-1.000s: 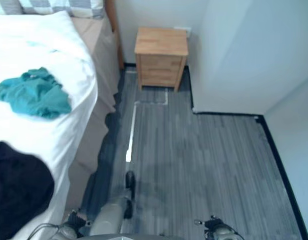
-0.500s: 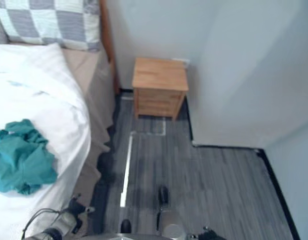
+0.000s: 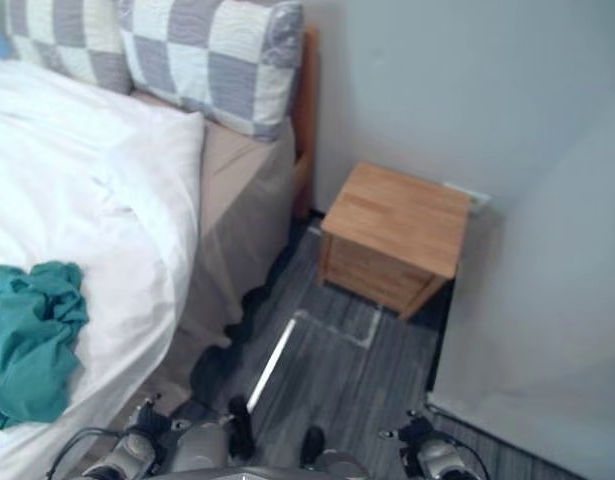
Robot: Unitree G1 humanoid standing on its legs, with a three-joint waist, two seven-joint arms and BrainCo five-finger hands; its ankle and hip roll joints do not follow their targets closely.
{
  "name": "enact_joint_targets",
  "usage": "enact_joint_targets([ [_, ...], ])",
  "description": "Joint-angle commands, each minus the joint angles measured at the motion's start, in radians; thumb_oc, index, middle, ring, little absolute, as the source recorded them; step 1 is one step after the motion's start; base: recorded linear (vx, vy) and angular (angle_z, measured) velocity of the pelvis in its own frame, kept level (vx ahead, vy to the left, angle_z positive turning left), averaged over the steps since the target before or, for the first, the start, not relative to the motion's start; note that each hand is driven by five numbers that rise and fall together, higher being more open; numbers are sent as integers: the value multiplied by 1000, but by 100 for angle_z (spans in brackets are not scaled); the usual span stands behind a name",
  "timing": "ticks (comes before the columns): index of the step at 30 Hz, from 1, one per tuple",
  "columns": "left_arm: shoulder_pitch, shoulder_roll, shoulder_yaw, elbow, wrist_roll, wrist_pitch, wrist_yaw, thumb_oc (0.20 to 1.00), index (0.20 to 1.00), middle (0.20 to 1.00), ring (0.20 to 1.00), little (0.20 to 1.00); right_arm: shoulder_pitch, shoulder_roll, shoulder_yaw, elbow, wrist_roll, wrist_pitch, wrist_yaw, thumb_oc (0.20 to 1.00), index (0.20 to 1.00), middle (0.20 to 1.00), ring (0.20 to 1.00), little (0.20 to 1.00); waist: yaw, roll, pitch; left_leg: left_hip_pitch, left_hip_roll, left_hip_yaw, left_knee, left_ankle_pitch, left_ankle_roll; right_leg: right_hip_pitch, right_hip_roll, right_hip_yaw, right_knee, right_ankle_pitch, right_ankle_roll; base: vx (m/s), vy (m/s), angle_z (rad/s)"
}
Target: Tidy up the quilt and then pick up the clothes from the bed and put them into the laundry hamper.
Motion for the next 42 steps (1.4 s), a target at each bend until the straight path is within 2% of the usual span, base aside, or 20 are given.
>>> enact_joint_targets([
  [1, 19, 31, 12, 41, 44, 30, 11, 1000, 1000, 1000, 1000, 1000, 3, -142, -39, -256, -203, -49, -69, 1000, 1000, 1000, 1000, 1000, 18, 22, 11, 222, -69, -81, -160, -83, 55, -110, -185, 37, 417, 16, 178, 94, 106, 127],
  [2, 19, 29, 12, 41, 45, 30, 11, 1000, 1000, 1000, 1000, 1000, 6, -144, -40, -261, -205, -47, -68, 1000, 1000, 1000, 1000, 1000, 12, 21, 9, 221, -75, -85, -162, -82, 59, -115, -193, 34, 427, 11, 182, 173, 123, 110],
  [3, 27, 37, 31, 42, 56, 38, 19, 1000, 1000, 1000, 1000, 1000, 11, -186, -51, -377, -263, -38, -65, 1000, 1000, 1000, 1000, 1000, -5, 17, 20, 244, -84, -111, -174, -92, 71, -158, -216, 68, 513, 77, 215, 164, 52, 117],
  [4, 49, 50, 73, 43, 43, 45, 46, 1000, 1000, 1000, 1000, 1000, 15, -263, -75, -565, -338, -58, -92, 1000, 1000, 1000, 1000, 1000, -25, 30, 48, 270, -65, -157, -204, -83, 82, -253, -208, 181, 678, 126, 230, 164, 44, 123],
  [7, 60, 50, 85, 40, 45, 42, 53, 1000, 1000, 1000, 1000, 1000, 34, -327, -110, -678, -391, -64, -112, 1000, 1000, 1000, 1000, 1000, -40, 37, 55, 298, -63, -230, -239, -74, 75, -318, -163, 266, 682, 97, 219, 235, -135, 155],
  [8, 71, 56, 83, 34, 51, 32, 46, 1000, 1000, 1000, 1000, 1000, 41, -386, -148, -790, -438, -75, -126, 1000, 1000, 1000, 1000, 1000, -57, 18, 55, 317, -75, -318, -255, -84, 55, -327, -142, 335, 521, 41, 202, 193, -203, 151],
  [9, 71, 55, 82, 33, 51, 32, 46, 1000, 1000, 1000, 1000, 1000, 44, -387, -151, -794, -438, -74, -124, 1000, 1000, 1000, 1000, 1000, -60, 20, 54, 314, -72, -322, -255, -80, 54, -323, -140, 328, 511, 48, 200, 414, -378, 182],
  [11, 61, 62, 75, 36, 53, 15, 43, 1000, 1000, 1000, 1000, 1000, 32, -455, -197, -892, -485, -86, -153, 1000, 1000, 1000, 1000, 1000, -93, -10, 47, 334, -86, -451, -255, -118, 27, -308, -107, 516, 214, 27, 208, 340, -277, 198],
  [12, 60, 61, 74, 36, 53, 14, 43, 1000, 1000, 1000, 1000, 1000, 33, -456, -199, -894, -486, -86, -153, 1000, 1000, 1000, 1000, 1000, -97, -10, 45, 328, -87, -455, -254, -114, 27, -306, -109, 512, 204, 35, 208, 311, -277, 193],
  [13, 38, 76, 66, 27, 48, 8, 37, 1000, 1000, 1000, 1000, 1000, 10, -496, -222, -910, -501, -76, -175, 1000, 1000, 1000, 1000, 1000, -103, -21, 47, 340, -90, -547, -264, -130, 9, -328, -78, 668, 141, 61, 235, 180, -252, 167],
  [18, 46, 89, 43, 31, 52, 8, 34, 1000, 1000, 1000, 1000, 1000, -137, -567, -167, -941, -505, -80, -191, 1000, 1000, 1000, 1000, 1000, -77, -29, 32, 321, -77, -635, -259, -126, -8, -282, -100, 610, 119, 61, 211, 139, -260, 179],
  [23, 92, 60, -16, 22, 48, -1, 36, 1000, 1000, 1000, 1000, 1000, -462, -618, 45, -861, -528, -73, -181, 1000, 1000, 1000, 1000, 1000, -19, 7, 41, 259, -33, -669, -204, -111, -59, -237, -93, 518, 81, 32, 175, 95, -211, 43],
  [24, 75, 53, -40, 15, 41, 1, 47, 1000, 1000, 1000, 1000, 1000, -536, -629, 96, -814, -534, -63, -193, 1000, 1000, 1000, 1000, 1000, -14, 8, 55, 218, -35, -654, -171, -102, -67, -226, -106, 486, 73, 26, 169, -112, -139, 47],
  [26, 48, 50, -78, 17, 46, 7, 50, 1000, 1000, 1000, 1000, 1000, -657, -625, 191, -693, -547, -29, -199, 1000, 1000, 1000, 1000, 1000, -25, 30, 93, 135, 1, -469, -134, -50, -64, -215, -131, 392, 87, 5, 161, -143, -117, 112],
  [28, 46, 61, -89, 12, 53, 5, 45, 1000, 1000, 1000, 1000, 1000, -767, -608, 268, -616, -553, -14, -187, 1000, 1000, 1000, 1000, 1000, -29, 58, 108, 130, 16, -400, -167, -27, -56, -247, -119, 378, 112, 1, 155, -81, 12, 129],
  [34, 9, 94, -106, 17, 27, -15, 56, 1000, 1000, 1000, 1000, 1000, -1021, -525, 463, -291, -514, -7, -146, 1000, 1000, 1000, 1000, 1000, -15, 106, 157, 64, 15, -398, -205, 17, -53, -404, -99, 376, 224, -14, 148, -100, -10, 4],
  [35, -16, 114, -116, 17, -1, -23, 58, 1000, 1000, 1000, 1000, 1000, -1114, -503, 536, -141, -522, 1, -126, 325, 325, 325, 325, 325, -8, 115, 174, 39, 16, -398, -209, 30, -55, -451, -94, 379, 261, -21, 146, -77, -22, 18],
  [36, -16, 113, -115, 17, -1, -23, 58, 1000, 1000, 1000, 1000, 1000, -1116, -503, 537, -140, -522, 0, -126, 200, 200, 200, 200, 200, -8, 116, 173, 37, 16, -398, -209, 30, -55, -452, -94, 379, 262, -21, 146, -97, -32, 16],
  [38, -43, 114, -124, 13, -37, -33, 60, 1000, 1000, 1000, 1000, 1000, -1146, -466, 550, 21, -531, 25, -120, 200, 200, 200, 200, 200, -3, 126, 190, 11, 17, -404, -212, 43, -62, -491, -93, 380, 284, -22, 148, -47, -23, 2],
  [42, -55, 98, -129, 16, -26, -36, 61, 1000, 1000, 1000, 1000, 1000, -1078, -473, 483, 21, -496, 28, -132, 200, 200, 200, 200, 200, -23, 116, 184, 31, 21, -397, -227, 48, -71, -467, -86, 383, 260, -19, 150, 0, -1, -1],
])
